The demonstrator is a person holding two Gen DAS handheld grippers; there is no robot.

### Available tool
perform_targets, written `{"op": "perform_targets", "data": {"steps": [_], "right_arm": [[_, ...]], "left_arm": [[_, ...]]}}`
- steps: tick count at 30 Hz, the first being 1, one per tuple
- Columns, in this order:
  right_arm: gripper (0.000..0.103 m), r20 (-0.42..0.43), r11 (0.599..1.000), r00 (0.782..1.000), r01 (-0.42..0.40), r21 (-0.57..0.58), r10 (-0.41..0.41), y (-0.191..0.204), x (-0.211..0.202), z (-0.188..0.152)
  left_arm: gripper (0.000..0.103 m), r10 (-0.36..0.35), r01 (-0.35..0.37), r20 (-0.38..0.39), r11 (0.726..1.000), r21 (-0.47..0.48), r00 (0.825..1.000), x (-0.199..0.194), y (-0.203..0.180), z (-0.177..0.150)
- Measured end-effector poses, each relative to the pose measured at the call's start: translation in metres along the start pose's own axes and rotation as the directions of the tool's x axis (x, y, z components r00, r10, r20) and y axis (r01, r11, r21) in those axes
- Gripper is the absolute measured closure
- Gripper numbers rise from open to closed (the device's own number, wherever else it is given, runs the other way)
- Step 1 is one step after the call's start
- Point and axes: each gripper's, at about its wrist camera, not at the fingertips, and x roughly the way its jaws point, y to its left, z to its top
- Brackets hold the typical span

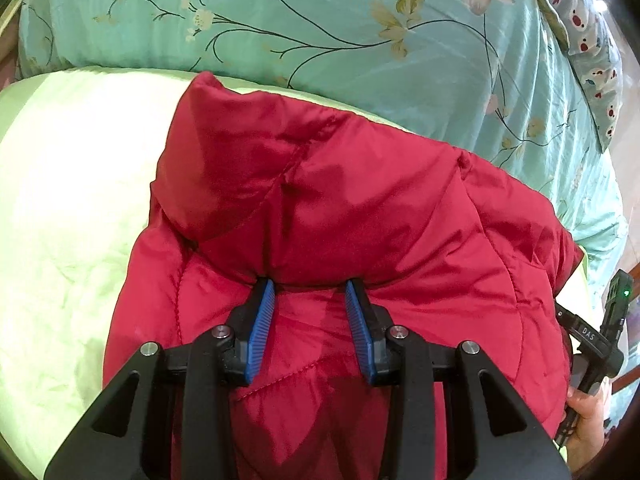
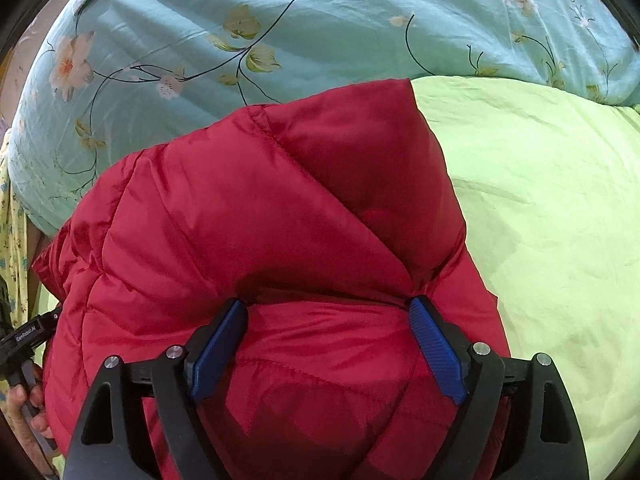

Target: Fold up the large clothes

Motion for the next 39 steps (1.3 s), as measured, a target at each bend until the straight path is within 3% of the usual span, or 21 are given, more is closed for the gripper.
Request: {"op": "perform_targets", "data": {"steps": [10,16,20,26,29,36,39], "right_arm": [[0.017,-0.005,1.000,1.000,0.000,0.011,0.000,0.000,-0.003,0.009],[0.017,0.031,1.000,0.999,-0.012,0.017,0.011,0.001,-0.039,0.004],[0.017,0.064,0.999,0.997,-0.036,0.021,0.035,-0.012,-0.074,-0.010],[0.017,0.056,0.997,0.997,-0.054,0.060,0.051,-0.037,-0.101,-0.027],[0.017,0.045,0.997,0.998,-0.041,0.063,0.039,-0.048,-0.104,-0.034],[0.017,0.021,0.991,0.997,-0.071,0.116,0.069,-0.065,-0.104,-0.044],[0.017,0.011,0.989,0.997,-0.079,0.126,0.079,-0.067,-0.102,-0.047]], "left_arm": [[0.067,-0.079,0.082,0.053,0.995,-0.051,0.995,-0.057,0.017,-0.024],[0.067,-0.034,0.034,0.024,0.999,-0.018,0.999,-0.032,0.014,-0.024],[0.067,-0.059,0.059,0.023,0.998,-0.024,0.998,-0.023,0.016,-0.020],[0.066,-0.089,0.090,0.037,0.995,-0.043,0.995,-0.045,0.020,-0.026],[0.058,-0.130,0.132,0.051,0.990,-0.049,0.990,-0.061,0.022,-0.032],[0.056,-0.145,0.149,0.072,0.988,-0.048,0.987,-0.084,0.033,-0.049],[0.050,-0.131,0.136,0.075,0.988,-0.067,0.989,-0.086,0.042,-0.049]]}}
